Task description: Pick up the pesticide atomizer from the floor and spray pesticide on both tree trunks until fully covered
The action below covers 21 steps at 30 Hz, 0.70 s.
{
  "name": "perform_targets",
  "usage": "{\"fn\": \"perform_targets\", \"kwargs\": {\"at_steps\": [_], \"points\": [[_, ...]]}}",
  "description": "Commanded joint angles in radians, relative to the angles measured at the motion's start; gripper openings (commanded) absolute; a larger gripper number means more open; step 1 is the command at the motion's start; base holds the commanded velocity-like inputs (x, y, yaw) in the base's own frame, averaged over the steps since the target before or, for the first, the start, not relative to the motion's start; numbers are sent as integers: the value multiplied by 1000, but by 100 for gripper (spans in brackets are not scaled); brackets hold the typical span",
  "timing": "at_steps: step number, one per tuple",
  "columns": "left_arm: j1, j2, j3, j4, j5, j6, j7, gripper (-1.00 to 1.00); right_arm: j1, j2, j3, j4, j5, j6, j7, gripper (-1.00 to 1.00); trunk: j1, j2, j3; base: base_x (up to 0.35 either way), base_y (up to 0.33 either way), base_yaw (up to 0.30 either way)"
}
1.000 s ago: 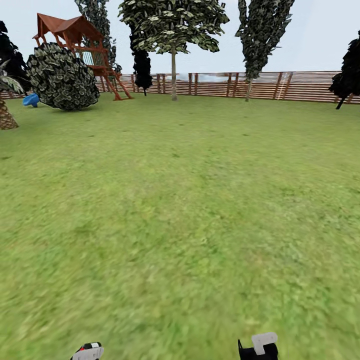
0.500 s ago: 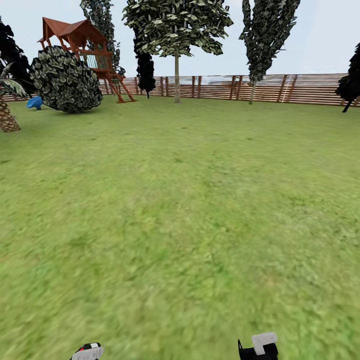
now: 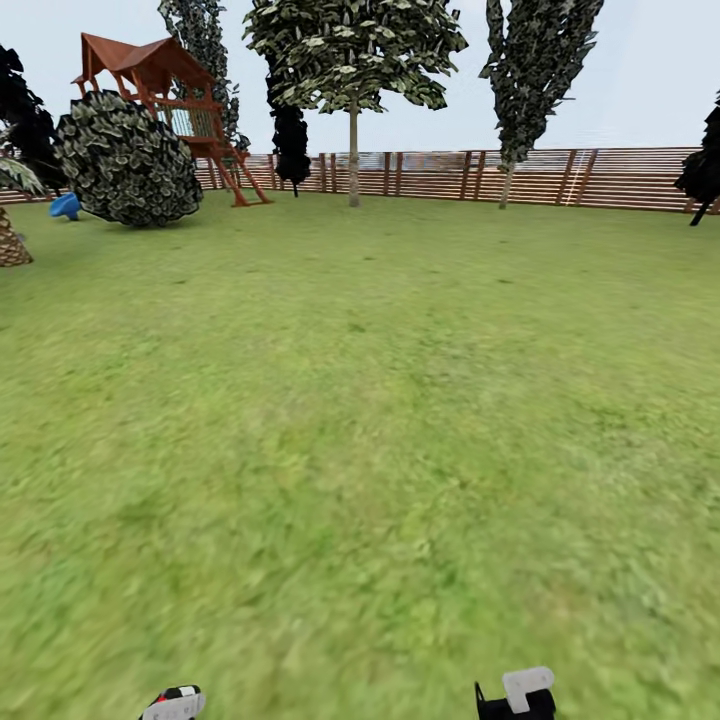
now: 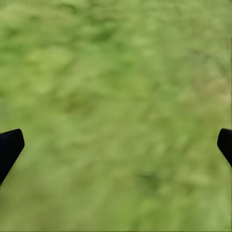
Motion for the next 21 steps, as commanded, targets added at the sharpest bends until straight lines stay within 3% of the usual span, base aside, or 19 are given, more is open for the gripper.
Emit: {"fn": "perform_targets", "kwargs": {"at_steps": [1,21], "points": [[0,0,0,0,0,0,0,-100,0,0,0,8,0,0,0,100,0,0,0,335,0,0],[0,3,0,0,0,0,0,-100,0,0,0,40,0,3,1,100,0,0,0,336,0,0]]}}
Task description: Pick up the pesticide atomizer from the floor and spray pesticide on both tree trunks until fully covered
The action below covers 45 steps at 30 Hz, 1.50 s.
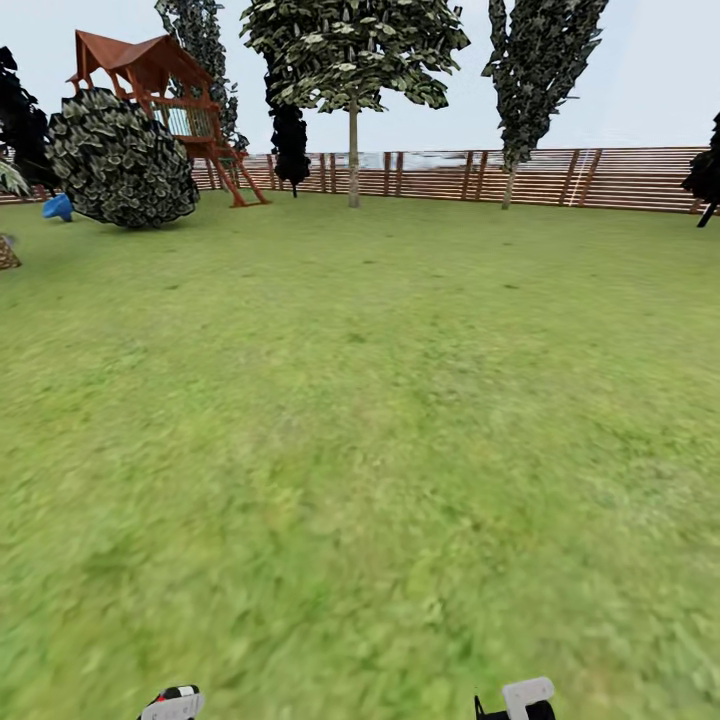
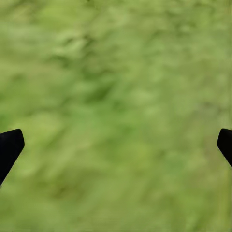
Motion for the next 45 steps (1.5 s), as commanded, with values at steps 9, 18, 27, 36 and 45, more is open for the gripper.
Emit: {"fn": "perform_targets", "kwargs": {"at_steps": [9,18,27,36,45], "points": [[0,-1,0,0,0,0,0,-100,0,0,0,0,0,0,0,100,0,0,0,337,0,0],[0,-1,0,0,-1,0,0,-100,2,0,0,0,0,0,0,100,0,0,0,338,0,0],[0,0,0,0,1,-1,1,-100,2,0,0,0,0,0,0,100,0,0,0,338,0,0],[1,0,0,0,1,-3,1,-100,2,0,0,0,0,0,0,100,0,0,0,338,0,0],[1,0,0,0,1,-2,1,-100,2,0,0,0,0,0,0,100,0,0,0,338,0,0]]}}
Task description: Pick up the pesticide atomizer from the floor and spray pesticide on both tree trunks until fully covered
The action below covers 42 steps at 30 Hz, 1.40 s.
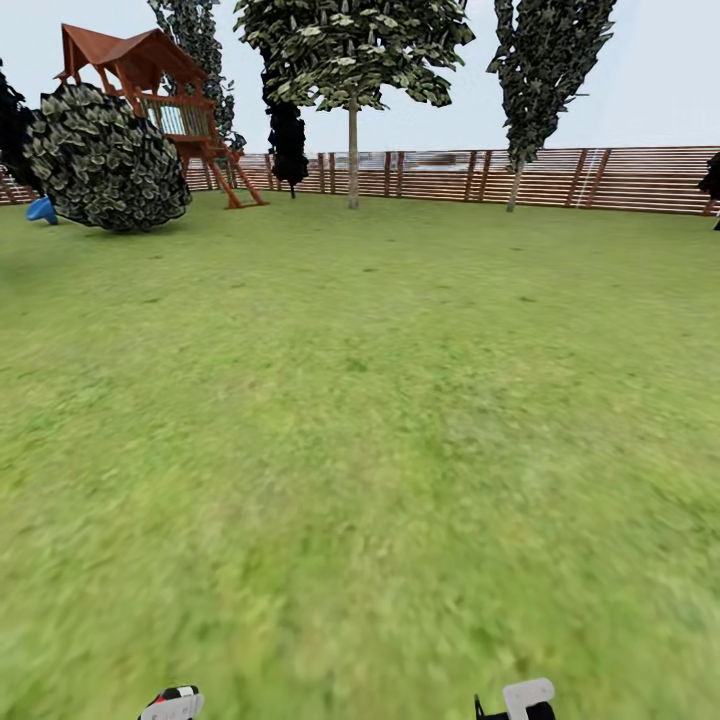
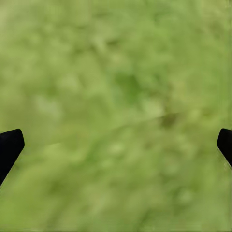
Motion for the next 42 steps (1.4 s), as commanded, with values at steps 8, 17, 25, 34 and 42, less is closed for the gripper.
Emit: {"fn": "perform_targets", "kwargs": {"at_steps": [8,17,25,34,42], "points": [[0,-1,0,0,1,-1,0,-100,2,0,0,0,0,1,0,100,0,0,0,338,0,0],[0,0,1,0,-1,1,-1,-100,2,0,0,0,0,2,0,100,0,0,0,338,0,0],[0,-1,1,0,-1,1,-2,-100,2,0,0,0,0,2,0,100,0,0,0,338,0,0],[0,0,2,0,0,0,-1,-100,2,0,0,0,0,2,0,100,0,0,0,338,0,0],[0,0,2,0,-1,0,-1,-100,2,0,0,0,0,2,0,100,0,0,0,338,0,0]]}}
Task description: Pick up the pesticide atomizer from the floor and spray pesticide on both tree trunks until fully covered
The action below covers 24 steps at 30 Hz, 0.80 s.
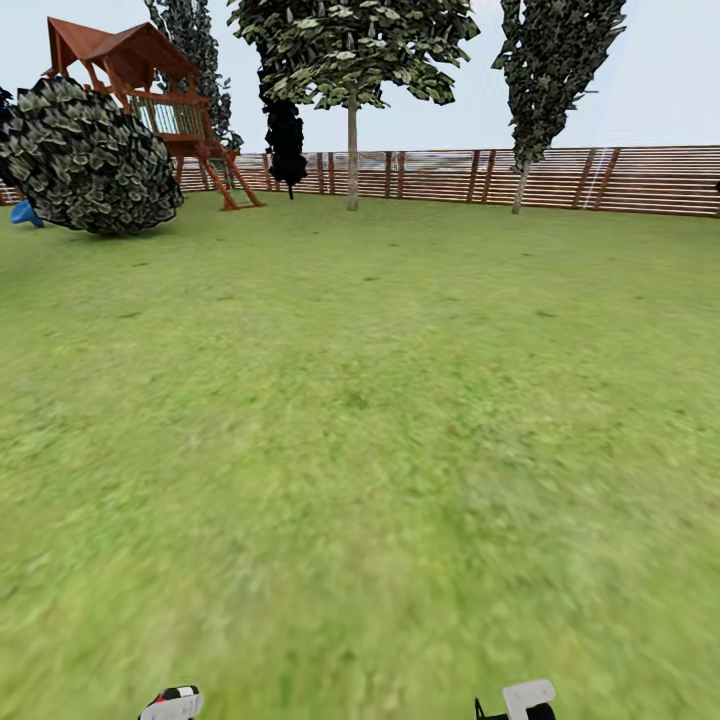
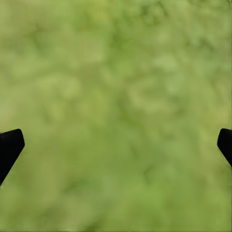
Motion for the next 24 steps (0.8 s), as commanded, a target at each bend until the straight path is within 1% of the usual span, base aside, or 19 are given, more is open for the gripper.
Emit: {"fn": "perform_targets", "kwargs": {"at_steps": [1,24], "points": [[0,0,0,0,0,0,0,-100,0,0,0,0,0,0,0,100,0,0,0,338,0,0],[0,0,0,0,0,0,-1,-100,0,0,0,0,0,0,0,100,0,0,0,338,0,0]]}}
